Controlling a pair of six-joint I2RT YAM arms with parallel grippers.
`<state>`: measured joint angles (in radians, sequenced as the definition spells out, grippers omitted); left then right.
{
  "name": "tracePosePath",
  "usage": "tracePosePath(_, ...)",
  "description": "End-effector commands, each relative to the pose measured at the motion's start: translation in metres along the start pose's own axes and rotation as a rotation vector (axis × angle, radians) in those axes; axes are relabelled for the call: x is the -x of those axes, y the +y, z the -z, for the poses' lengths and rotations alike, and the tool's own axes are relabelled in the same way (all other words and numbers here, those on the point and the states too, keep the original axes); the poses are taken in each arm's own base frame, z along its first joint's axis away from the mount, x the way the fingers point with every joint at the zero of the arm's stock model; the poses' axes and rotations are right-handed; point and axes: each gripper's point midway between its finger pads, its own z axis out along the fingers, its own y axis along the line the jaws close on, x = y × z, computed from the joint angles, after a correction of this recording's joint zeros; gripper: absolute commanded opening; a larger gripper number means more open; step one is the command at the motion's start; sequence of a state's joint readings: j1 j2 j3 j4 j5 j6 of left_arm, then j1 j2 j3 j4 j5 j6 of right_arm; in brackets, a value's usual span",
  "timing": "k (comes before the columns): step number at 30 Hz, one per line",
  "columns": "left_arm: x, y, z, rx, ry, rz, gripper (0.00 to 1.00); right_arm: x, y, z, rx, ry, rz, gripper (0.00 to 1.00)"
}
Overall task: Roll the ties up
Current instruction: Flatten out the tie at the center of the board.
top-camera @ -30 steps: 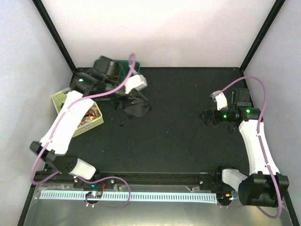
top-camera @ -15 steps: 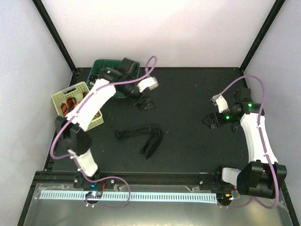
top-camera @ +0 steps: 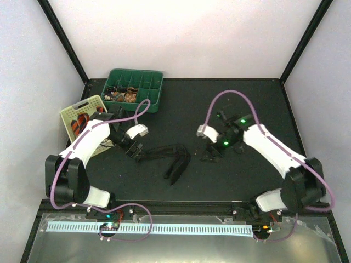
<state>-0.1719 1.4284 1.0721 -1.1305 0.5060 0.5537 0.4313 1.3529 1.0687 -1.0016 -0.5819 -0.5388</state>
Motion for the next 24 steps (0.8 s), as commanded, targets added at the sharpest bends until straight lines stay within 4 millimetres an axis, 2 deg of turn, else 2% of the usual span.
tracePosePath(1,-0.004,0.016,0.000,0.062,0.015,0.017,0.87,0.051,0.018,-0.032,0.067,-0.016,0.149,0.84)
tracePosePath(6,-0.023,0.043,-0.018,0.135,0.139,0.072,0.85,0.077,0.040,-0.087,0.107,0.041,0.269,0.77)
tracePosePath(10,-0.021,0.059,-0.026,0.167,0.169,0.109,0.85,0.096,0.048,-0.129,0.087,0.072,0.330,0.72)
tracePosePath(14,-0.017,0.067,-0.035,0.153,0.184,0.145,0.83,0.111,0.051,-0.158,0.056,0.100,0.372,0.69)
tracePosePath(17,-0.018,0.072,-0.044,0.147,0.201,0.168,0.80,0.107,0.045,-0.182,0.008,0.139,0.383,0.64)
tracePosePath(20,-0.021,0.074,-0.051,0.132,0.222,0.181,0.78,0.095,0.029,-0.203,-0.060,0.190,0.359,0.60)
tracePosePath(24,-0.028,0.077,-0.058,0.130,0.252,0.194,0.75,0.077,0.003,-0.211,-0.182,0.246,0.342,0.53)
